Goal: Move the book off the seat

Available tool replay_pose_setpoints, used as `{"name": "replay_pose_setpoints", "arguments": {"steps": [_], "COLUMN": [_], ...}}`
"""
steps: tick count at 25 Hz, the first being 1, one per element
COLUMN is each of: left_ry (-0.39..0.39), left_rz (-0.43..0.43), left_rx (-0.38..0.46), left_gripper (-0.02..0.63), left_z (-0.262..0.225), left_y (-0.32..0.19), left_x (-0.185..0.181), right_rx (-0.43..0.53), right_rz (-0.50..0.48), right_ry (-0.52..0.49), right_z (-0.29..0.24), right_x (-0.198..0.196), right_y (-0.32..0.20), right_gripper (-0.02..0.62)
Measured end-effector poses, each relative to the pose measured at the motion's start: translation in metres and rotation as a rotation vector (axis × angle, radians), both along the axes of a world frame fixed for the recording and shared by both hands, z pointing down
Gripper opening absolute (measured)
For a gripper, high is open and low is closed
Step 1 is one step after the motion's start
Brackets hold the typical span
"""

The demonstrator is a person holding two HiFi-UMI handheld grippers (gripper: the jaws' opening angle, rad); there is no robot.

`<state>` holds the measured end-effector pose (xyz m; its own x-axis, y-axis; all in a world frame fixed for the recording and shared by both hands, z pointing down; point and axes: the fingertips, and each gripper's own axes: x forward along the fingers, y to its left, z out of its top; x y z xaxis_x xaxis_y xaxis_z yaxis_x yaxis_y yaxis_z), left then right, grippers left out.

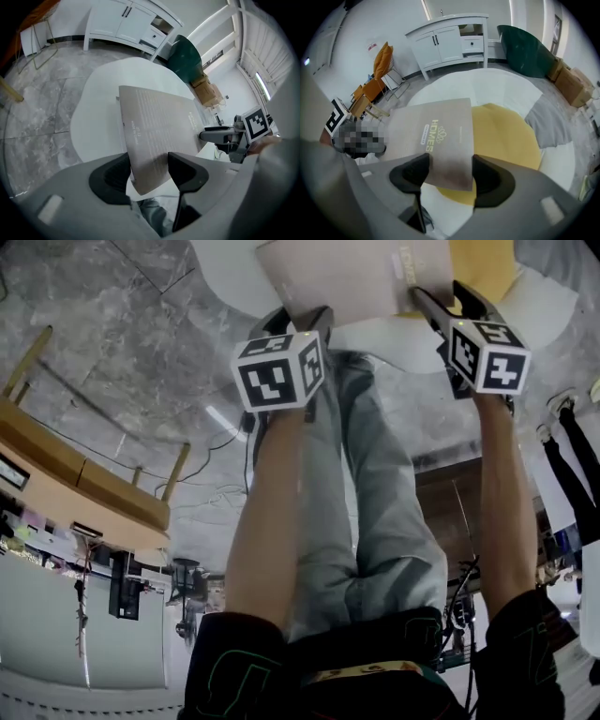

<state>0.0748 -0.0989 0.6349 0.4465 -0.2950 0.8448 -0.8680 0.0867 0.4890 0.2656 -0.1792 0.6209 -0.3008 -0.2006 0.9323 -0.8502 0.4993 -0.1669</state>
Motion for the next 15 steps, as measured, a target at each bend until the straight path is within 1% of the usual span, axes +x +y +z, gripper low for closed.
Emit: {"name": "replay_pose_setpoints", "arguments": {"steps": [9,11,15], "left_ry": [-0.079,-0.091,-0.107], "left_rz": [-0.109,-0.136,-0.208], "left_rx": [0.065,0.086,0.105], "left_gripper": [0.258,0.256,0.256], "left_z": [-0.046,-0.058,-0.078], "left_y": [0.024,0.027,0.044], "left_x": [-0.087,-0.098,-0.108], "right_rx": [0.044,0.067,0.091], "right_rz": [-0.096,-0.125,-0.205], "right_ry": [-0.051,-0.065,-0.094], "right_z": [-0.039,-0.05,-0.069], "right_x": [-0.095,-0.109,-0.126], "right_y": [0.006,0.003,0.007], "right_gripper": [0.29,0.29,0.29]}}
